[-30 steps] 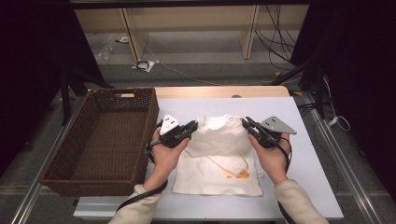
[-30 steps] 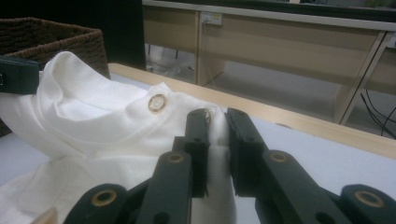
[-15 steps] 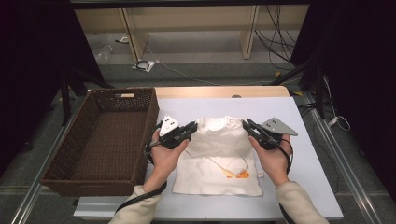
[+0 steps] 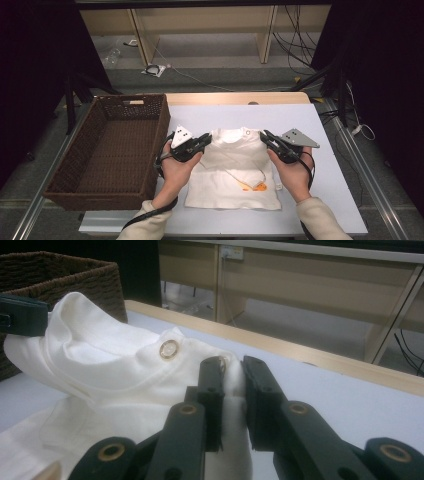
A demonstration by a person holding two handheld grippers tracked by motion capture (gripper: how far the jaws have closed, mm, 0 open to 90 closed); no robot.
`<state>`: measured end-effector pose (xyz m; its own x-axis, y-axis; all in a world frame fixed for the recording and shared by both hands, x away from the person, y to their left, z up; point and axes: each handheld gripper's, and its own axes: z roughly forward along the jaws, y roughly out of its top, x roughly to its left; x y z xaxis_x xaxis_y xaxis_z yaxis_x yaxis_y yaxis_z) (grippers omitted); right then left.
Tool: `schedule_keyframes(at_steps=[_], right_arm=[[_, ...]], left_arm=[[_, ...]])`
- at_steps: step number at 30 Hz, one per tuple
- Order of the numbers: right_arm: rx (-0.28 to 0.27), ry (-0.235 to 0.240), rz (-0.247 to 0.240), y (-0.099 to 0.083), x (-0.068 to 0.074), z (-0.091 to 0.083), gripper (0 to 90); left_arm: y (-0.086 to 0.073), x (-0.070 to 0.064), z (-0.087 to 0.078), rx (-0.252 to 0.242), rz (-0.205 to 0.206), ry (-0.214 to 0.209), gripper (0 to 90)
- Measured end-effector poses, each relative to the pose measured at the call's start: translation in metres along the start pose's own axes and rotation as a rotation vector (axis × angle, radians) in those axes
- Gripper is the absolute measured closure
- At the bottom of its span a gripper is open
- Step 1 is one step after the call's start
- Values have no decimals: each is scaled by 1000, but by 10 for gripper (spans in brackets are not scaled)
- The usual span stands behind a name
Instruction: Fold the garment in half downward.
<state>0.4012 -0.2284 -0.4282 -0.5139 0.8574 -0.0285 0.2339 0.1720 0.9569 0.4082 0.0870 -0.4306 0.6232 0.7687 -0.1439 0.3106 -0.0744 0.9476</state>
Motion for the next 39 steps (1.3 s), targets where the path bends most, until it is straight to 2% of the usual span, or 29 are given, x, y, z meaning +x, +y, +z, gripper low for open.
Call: schedule_keyframes(at_steps=[17, 39], right_arm=[[8, 11, -6, -3, 2, -6, 797], [23, 26, -20, -8, 6, -13, 797]], left_arm=[[-2, -4, -4, 20, 11, -2, 823], [-7, -8, -10, 50, 25, -26, 824]])
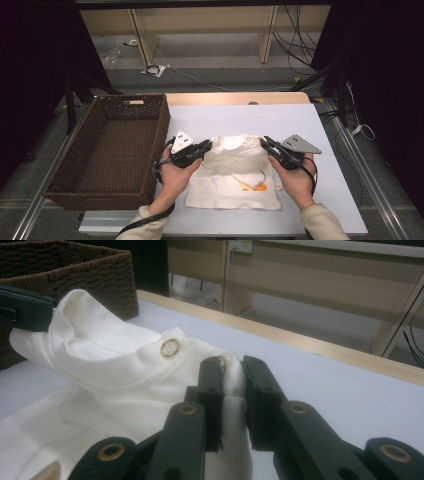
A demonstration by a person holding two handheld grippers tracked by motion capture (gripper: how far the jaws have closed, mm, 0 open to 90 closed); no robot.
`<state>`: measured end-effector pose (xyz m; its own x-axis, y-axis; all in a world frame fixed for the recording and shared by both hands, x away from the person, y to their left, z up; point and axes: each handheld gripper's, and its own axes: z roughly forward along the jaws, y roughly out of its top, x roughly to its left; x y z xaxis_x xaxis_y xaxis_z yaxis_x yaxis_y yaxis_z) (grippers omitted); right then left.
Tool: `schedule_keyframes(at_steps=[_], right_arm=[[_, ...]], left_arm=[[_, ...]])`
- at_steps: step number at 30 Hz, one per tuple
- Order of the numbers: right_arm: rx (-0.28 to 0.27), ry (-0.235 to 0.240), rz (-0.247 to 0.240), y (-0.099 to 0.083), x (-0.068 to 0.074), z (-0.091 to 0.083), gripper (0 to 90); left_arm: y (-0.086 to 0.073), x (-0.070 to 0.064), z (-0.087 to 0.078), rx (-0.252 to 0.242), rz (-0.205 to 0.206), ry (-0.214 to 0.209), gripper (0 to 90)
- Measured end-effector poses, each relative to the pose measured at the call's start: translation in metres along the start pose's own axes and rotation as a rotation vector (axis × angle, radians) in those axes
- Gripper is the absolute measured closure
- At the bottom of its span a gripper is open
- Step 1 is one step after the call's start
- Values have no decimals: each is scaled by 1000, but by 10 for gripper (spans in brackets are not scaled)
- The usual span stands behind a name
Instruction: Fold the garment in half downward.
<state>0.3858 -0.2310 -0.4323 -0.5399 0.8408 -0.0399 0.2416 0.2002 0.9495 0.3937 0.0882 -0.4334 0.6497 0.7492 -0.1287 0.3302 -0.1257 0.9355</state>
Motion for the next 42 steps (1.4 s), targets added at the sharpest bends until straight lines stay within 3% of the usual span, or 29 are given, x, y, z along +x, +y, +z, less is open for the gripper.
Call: schedule_keyframes(at_steps=[42], right_arm=[[49, 40, -9, -14, 8, -12, 798]], left_arm=[[-12, -3, -6, 49, 15, -32, 824]])
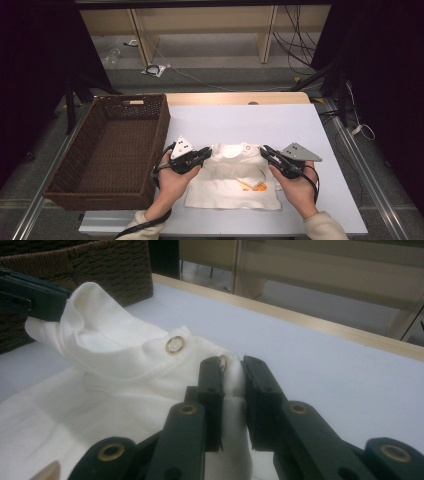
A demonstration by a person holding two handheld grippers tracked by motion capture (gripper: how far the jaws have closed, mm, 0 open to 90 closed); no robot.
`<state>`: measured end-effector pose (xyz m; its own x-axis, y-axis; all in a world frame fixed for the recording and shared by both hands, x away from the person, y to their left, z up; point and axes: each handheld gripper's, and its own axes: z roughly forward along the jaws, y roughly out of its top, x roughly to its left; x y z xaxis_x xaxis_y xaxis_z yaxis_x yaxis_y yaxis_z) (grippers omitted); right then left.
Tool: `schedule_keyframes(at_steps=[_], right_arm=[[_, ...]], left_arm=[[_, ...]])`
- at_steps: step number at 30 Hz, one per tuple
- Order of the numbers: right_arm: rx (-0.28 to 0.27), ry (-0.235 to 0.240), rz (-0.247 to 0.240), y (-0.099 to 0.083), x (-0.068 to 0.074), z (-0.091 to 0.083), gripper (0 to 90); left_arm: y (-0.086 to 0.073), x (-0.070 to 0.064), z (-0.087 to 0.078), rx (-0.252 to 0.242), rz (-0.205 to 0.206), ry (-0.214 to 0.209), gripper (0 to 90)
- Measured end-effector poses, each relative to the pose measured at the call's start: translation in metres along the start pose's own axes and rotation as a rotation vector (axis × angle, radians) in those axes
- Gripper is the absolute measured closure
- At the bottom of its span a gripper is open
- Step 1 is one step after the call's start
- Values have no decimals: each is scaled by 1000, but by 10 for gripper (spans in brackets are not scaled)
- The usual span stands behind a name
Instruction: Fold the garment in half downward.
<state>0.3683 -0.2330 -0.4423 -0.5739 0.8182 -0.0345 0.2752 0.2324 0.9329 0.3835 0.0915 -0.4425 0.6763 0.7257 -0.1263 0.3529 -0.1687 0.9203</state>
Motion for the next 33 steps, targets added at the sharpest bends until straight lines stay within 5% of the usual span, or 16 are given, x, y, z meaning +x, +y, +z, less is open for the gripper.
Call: schedule_keyframes(at_steps=[33], right_arm=[[17, 26, 12, -8, 4, -9, 797]], left_arm=[[-7, -6, -1, 38, 20, -17, 824]])
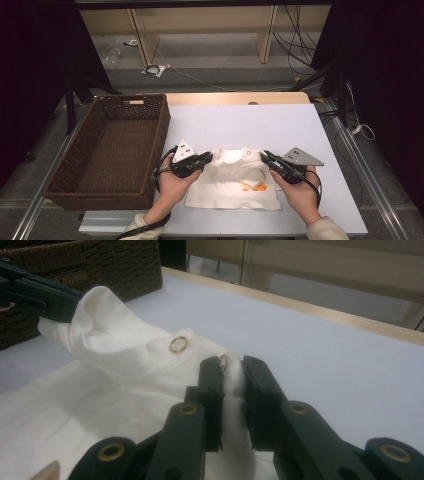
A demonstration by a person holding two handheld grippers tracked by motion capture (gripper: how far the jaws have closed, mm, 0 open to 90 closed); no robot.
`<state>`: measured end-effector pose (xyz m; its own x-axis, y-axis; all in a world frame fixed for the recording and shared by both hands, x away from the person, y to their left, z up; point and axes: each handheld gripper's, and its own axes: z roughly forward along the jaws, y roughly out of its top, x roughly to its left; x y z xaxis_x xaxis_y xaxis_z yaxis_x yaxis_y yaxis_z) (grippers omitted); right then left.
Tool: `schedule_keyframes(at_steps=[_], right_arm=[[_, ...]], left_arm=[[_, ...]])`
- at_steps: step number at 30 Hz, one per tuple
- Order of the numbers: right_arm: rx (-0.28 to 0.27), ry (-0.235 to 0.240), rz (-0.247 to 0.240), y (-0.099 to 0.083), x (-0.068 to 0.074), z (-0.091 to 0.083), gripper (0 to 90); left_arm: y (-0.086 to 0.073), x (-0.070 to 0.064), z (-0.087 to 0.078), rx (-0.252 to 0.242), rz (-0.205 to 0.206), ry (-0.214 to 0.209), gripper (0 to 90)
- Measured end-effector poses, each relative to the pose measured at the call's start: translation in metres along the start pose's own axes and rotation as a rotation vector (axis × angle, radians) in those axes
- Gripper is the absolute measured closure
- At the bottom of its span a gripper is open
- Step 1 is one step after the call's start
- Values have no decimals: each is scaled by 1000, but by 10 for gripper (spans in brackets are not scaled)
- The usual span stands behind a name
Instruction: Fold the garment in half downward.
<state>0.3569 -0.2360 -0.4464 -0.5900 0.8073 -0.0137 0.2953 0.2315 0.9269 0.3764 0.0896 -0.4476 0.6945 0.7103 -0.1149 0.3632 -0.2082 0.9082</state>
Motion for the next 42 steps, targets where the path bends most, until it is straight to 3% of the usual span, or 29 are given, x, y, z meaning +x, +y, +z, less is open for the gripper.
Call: schedule_keyframes(at_steps=[25, 42], right_arm=[[11, 1, -27, -4, 6, -7, 797], [29, 12, -20, -11, 8, -9, 797]], left_arm=[[-4, -4, -4, 16, 6, -15, 823], [-7, -7, -6, 34, 7, -28, 823]])
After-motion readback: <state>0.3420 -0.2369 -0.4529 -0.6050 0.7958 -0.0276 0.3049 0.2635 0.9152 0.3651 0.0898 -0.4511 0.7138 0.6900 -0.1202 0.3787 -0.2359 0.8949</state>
